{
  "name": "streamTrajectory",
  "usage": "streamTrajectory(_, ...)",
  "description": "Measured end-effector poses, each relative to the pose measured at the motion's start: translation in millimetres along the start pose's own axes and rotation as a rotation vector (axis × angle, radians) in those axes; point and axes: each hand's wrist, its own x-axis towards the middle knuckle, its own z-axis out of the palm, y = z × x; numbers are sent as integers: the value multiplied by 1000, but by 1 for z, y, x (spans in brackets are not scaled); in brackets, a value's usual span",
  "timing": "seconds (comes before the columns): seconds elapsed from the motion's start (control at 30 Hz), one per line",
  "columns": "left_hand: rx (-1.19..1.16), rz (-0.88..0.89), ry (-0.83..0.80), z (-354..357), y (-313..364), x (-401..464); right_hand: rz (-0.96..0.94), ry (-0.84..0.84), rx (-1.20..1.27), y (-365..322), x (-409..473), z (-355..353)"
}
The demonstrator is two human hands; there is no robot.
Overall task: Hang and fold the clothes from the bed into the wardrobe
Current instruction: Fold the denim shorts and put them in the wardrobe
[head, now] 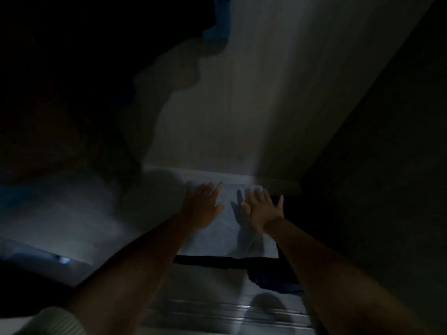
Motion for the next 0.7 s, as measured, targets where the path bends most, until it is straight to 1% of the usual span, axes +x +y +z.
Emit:
streamTrajectory(0.13,-104,-29,50,-98,25,-10,-13,127,11,-20,-39,-84)
streamTrajectory(0.23,-162,-48,9,-159,43,-28,-38,218,12,-31,-77,-139)
streamTrajectory(0.33,-135,-52,-35,-208,56,-51,-60,238,-7,-36,-114,-190)
streamTrajectory(0.4,-137,-69,-18,-243,62,-62,-70,257,-20,-38,-137,-223)
streamTrajectory(0.53,-209,-86,21,-325,79,-91,-97,298,29,-46,-199,-289)
streamTrajectory(0.63,-270,-52,27,-380,91,-117,-131,311,29,-52,-246,-320)
streamTrajectory(0.7,-248,-53,64,-413,99,-131,-151,320,11,-53,-274,-337)
